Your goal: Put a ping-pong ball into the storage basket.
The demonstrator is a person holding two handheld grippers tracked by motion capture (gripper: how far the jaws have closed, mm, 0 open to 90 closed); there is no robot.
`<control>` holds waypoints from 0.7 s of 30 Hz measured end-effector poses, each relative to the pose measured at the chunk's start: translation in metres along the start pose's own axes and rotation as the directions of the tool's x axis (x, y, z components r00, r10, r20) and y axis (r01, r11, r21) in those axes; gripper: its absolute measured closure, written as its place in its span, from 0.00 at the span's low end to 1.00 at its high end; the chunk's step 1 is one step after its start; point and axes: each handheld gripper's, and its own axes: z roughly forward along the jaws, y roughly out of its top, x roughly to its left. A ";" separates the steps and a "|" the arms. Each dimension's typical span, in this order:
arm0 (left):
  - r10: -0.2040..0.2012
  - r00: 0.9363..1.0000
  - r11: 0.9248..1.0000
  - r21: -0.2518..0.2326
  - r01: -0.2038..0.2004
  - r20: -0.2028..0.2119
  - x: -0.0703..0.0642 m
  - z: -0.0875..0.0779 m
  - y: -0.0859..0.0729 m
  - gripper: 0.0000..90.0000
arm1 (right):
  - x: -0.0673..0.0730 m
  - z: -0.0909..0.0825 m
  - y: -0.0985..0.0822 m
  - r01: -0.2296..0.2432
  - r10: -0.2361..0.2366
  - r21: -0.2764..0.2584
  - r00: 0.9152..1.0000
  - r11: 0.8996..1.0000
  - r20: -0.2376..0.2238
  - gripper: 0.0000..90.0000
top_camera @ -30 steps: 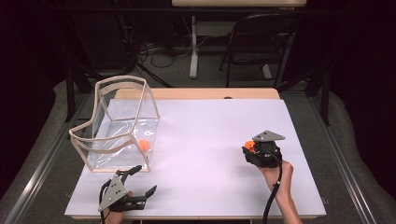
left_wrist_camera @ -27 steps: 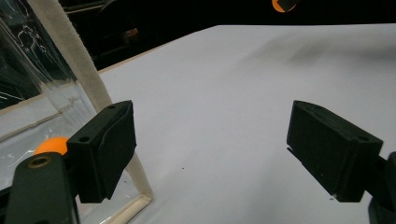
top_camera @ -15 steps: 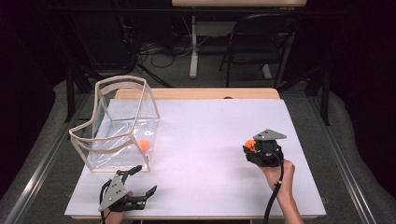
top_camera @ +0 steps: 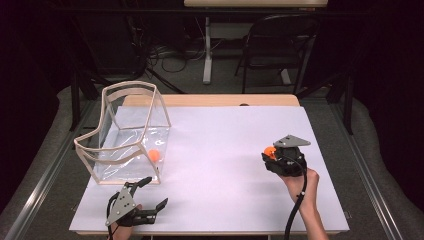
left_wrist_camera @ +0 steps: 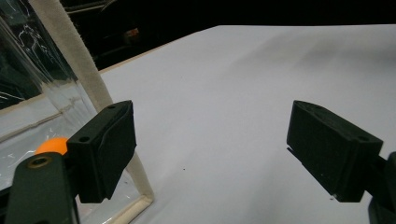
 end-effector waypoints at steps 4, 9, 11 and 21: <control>0.002 1.000 1.000 0.003 -0.002 0.000 0.000 0.000 0.000 0.18 | -0.001 -0.006 0.004 -0.001 0.001 -0.008 1.000 1.000 0.006 0.56; 0.001 1.000 1.000 0.002 -0.001 -0.001 0.000 0.000 0.000 0.18 | -0.001 -0.013 0.012 0.010 -0.010 -0.012 1.000 1.000 0.011 0.56; 0.001 1.000 1.000 0.001 -0.001 -0.002 0.000 0.000 0.000 0.18 | -0.001 -0.015 0.015 0.013 -0.013 -0.015 1.000 1.000 0.012 0.56; 0.003 1.000 1.000 0.001 -0.003 0.000 0.000 0.000 0.000 0.18 | 0.000 -0.021 0.027 0.036 -0.035 -0.029 0.999 0.999 0.016 0.56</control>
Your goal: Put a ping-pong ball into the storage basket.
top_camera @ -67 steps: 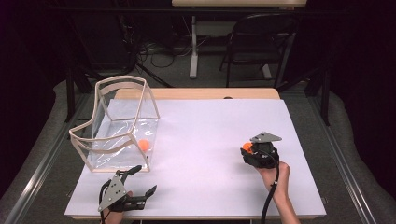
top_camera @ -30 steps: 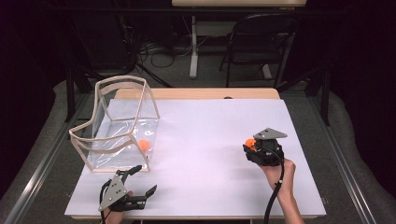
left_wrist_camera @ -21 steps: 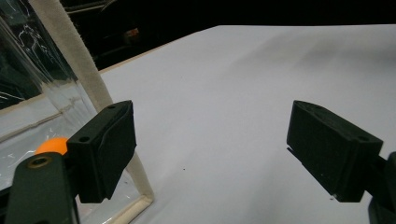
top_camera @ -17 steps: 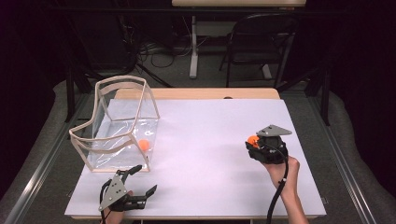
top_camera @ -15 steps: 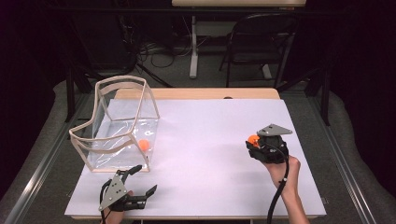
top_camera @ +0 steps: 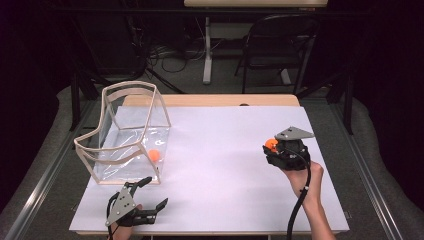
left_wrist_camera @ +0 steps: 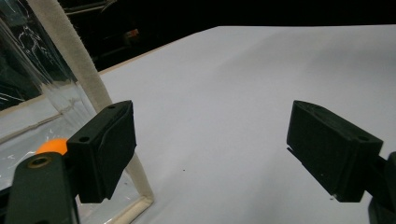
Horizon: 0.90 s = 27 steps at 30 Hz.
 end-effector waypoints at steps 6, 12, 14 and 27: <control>0.000 1.000 1.000 0.000 0.000 0.001 0.000 0.000 0.000 0.18 | 0.001 -0.003 0.006 0.005 -0.005 -0.010 1.000 1.000 0.005 0.56; 0.000 1.000 1.000 0.000 0.000 0.001 0.000 0.000 0.000 0.18 | 0.000 -0.006 0.010 0.009 -0.009 -0.014 1.000 1.000 0.009 0.56; 0.000 1.000 1.000 0.000 0.000 0.001 0.000 0.000 0.000 0.18 | 0.000 -0.007 0.012 0.010 -0.010 -0.017 1.000 1.000 0.010 0.56; 0.003 1.000 1.000 0.001 -0.003 0.001 0.000 0.000 0.000 0.18 | 0.004 -0.010 0.025 0.032 -0.032 -0.037 0.999 0.999 0.007 0.56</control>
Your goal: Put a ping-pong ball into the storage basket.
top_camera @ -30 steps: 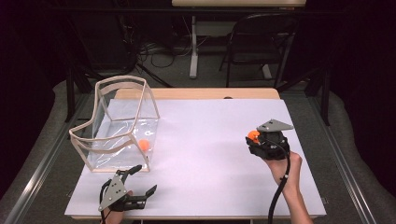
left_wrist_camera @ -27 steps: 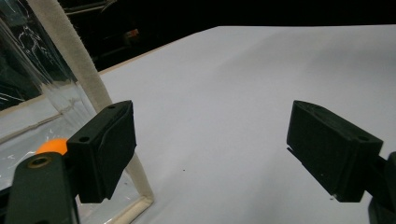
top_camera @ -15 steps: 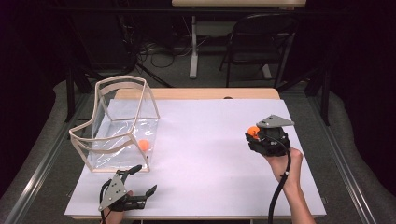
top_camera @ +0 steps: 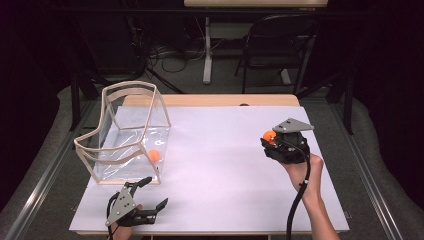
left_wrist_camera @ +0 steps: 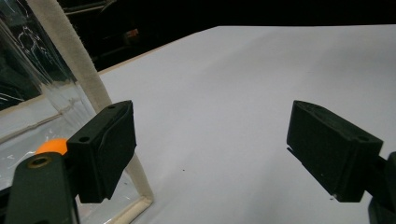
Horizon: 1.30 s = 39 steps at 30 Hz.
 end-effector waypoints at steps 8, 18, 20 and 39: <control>0.000 1.000 1.000 0.000 0.000 0.000 0.000 0.000 0.000 0.18 | 0.005 0.004 0.007 0.008 -0.009 -0.006 1.000 1.000 -0.013 0.56; -0.001 1.000 1.000 0.000 0.001 0.002 0.000 0.000 0.000 0.18 | 0.011 0.006 0.016 0.027 -0.028 -0.018 0.999 0.999 -0.023 0.56; -0.001 1.000 1.000 0.000 0.001 0.002 0.000 0.000 0.000 0.18 | 0.013 0.006 0.018 0.027 -0.027 -0.019 0.999 0.999 -0.027 0.56; -0.002 1.000 1.000 -0.001 0.002 0.001 0.000 0.000 0.000 0.18 | 0.027 0.012 0.034 0.066 -0.068 -0.036 0.996 0.997 -0.055 0.56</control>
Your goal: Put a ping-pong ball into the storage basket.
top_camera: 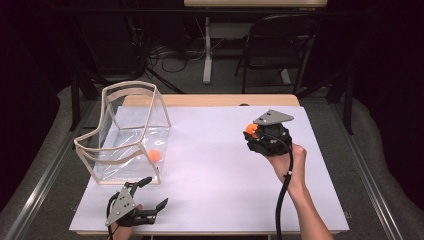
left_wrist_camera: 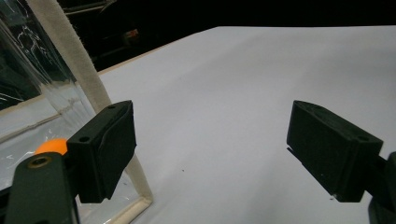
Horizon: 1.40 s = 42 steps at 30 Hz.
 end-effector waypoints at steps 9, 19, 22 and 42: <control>0.000 1.000 1.000 0.001 0.000 0.001 0.000 0.000 0.000 0.18 | 0.006 0.004 0.007 0.006 -0.006 -0.012 1.000 1.000 -0.016 0.56; 0.000 1.000 1.000 -0.002 0.000 0.001 0.000 0.000 0.000 0.18 | 0.016 0.014 0.014 0.029 -0.029 -0.007 0.999 1.000 -0.037 0.56; 0.003 1.000 1.000 0.000 -0.003 0.002 0.000 0.000 0.000 0.18 | 0.018 0.015 0.017 0.036 -0.036 -0.007 0.998 0.999 -0.042 0.56; 0.001 1.000 1.000 -0.002 -0.001 0.001 0.000 0.000 0.000 0.18 | 0.029 0.027 0.027 0.053 -0.053 -0.006 0.997 0.999 -0.064 0.56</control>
